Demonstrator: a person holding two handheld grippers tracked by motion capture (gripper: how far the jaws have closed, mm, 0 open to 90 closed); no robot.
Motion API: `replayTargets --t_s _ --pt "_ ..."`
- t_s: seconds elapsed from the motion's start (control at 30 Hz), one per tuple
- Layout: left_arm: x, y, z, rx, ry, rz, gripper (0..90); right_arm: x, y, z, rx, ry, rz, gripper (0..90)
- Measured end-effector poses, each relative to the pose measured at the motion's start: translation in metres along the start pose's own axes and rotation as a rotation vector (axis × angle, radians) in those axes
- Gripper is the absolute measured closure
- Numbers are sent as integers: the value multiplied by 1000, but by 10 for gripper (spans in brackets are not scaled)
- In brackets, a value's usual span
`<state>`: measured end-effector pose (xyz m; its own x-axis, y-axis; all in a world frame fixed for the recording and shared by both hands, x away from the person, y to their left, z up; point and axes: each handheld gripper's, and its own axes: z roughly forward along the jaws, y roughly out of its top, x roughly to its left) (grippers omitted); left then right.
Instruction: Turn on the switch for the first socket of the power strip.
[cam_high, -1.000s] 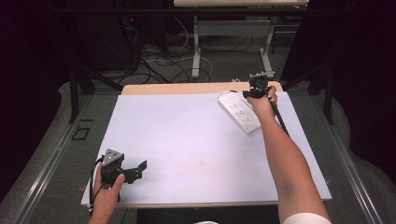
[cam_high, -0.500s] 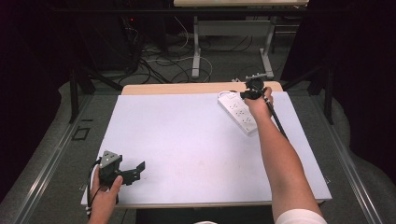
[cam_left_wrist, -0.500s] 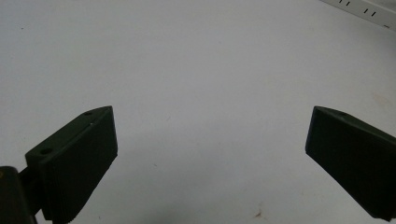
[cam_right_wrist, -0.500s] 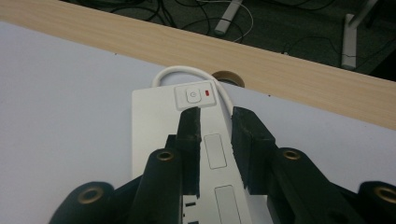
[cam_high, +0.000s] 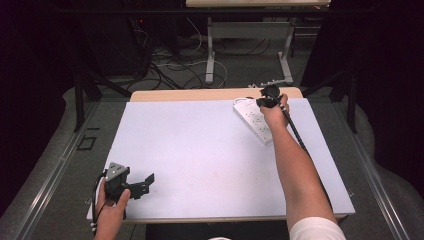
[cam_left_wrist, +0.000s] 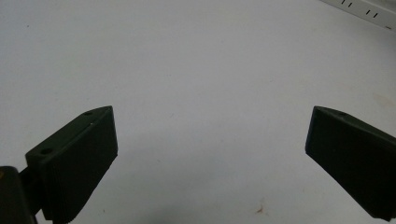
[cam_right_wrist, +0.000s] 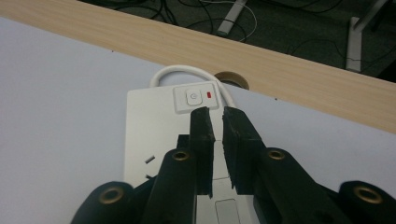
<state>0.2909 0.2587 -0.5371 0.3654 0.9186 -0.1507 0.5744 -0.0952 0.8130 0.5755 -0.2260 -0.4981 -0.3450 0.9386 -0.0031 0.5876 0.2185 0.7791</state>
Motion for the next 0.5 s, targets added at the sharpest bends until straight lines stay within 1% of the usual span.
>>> replayTargets --t_s 0.2,0.27,0.43,0.5 --pt "1 -1 0 0 6 -11 26 0 -2 7 13 6 -15 858" --pt "1 -1 0 1 6 -13 26 0 -3 9 10 12 -12 870" --pt "1 -1 0 0 11 -18 26 -2 -4 13 15 12 -18 885" --pt "1 -2 0 1 12 -20 27 -3 -4 14 15 14 -27 887"
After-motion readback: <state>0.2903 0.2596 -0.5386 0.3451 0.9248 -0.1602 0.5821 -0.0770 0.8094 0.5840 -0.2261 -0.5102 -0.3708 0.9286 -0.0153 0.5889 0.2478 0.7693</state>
